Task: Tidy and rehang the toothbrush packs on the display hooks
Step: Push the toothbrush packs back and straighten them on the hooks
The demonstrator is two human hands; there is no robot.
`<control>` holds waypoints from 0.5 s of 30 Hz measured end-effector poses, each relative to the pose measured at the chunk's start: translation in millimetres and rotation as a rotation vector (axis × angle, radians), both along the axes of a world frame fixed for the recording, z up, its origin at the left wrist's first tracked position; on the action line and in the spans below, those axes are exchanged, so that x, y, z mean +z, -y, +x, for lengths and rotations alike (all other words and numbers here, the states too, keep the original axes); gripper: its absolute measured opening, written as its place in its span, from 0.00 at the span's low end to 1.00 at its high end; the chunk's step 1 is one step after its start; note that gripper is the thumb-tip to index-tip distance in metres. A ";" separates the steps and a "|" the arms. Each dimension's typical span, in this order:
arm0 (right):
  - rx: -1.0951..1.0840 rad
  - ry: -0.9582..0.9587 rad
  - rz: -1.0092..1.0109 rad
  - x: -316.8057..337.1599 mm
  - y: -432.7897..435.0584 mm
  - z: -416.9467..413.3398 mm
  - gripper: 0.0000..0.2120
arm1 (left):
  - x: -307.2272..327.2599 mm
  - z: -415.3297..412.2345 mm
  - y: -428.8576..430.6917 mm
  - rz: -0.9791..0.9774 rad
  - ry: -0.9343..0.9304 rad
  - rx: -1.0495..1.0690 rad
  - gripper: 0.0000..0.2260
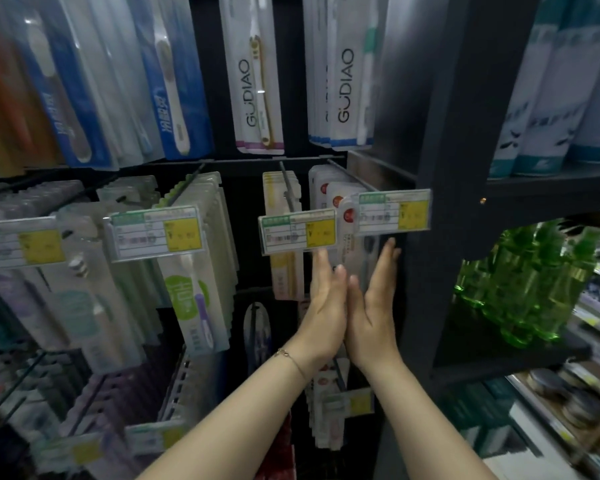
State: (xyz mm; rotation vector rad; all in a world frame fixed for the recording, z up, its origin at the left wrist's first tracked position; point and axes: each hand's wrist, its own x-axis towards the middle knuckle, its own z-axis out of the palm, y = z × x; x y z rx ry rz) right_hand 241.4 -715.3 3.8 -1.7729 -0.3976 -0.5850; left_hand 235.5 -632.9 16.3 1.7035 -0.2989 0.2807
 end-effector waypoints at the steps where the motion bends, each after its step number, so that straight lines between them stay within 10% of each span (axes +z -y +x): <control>1: 0.020 0.012 0.024 0.0 -2.0 3.0 0.31 | 3.0 -0.7 2.8 -0.008 0.013 -0.026 0.26; 15: 0.252 -0.167 0.214 6.3 -11.7 46.5 0.39 | 30.1 29.5 3.6 -0.012 0.022 -0.027 0.15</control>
